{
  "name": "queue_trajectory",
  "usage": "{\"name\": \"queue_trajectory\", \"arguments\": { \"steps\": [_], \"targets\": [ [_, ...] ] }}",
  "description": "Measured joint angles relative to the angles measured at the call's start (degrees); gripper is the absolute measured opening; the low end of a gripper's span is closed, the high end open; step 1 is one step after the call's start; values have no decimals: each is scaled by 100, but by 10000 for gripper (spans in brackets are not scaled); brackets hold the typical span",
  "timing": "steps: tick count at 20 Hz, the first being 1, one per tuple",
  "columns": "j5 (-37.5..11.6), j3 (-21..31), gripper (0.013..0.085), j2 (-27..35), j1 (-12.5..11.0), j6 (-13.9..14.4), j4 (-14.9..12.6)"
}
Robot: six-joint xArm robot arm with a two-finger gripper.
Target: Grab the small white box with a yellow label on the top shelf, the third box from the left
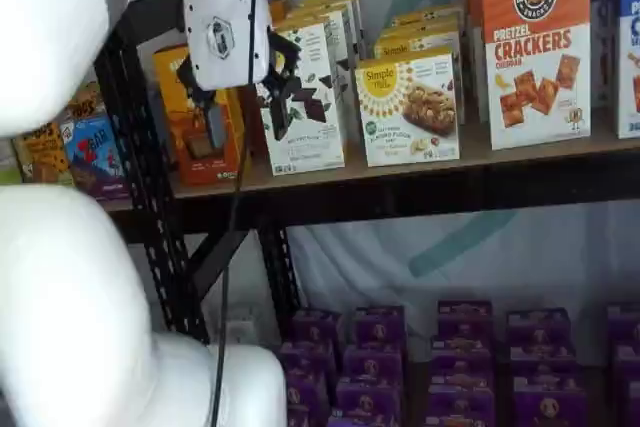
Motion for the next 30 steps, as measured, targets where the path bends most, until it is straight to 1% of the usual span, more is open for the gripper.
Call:
{"name": "queue_trajectory", "arguments": {
  "steps": [1, 2, 3, 4, 8, 10, 11, 13, 17, 19, 23, 27, 30],
  "targets": [
    [-25, 16, 850, -16, -62, -35, 71],
    [-87, 58, 850, -60, -239, -122, 251],
    [-117, 75, 850, -78, -311, -164, 338],
    [-127, 80, 850, -80, -334, -182, 369],
    [-172, 97, 850, -82, -358, -223, 351],
    [-234, 112, 850, -85, -379, -275, 280],
    [-311, 130, 850, -94, -388, -320, 197],
    [-445, 147, 850, -96, -480, -440, 115],
    [-783, 162, 850, -58, -771, -771, -9],
    [-967, 163, 850, -13, -956, -960, -29],
    [-1248, 110, 850, 183, -1332, -1326, -12],
    [-1624, 12, 850, 495, -1657, -1654, -27],
    [-1850, -116, 850, 756, -1852, -1845, 1]
  ]
}}
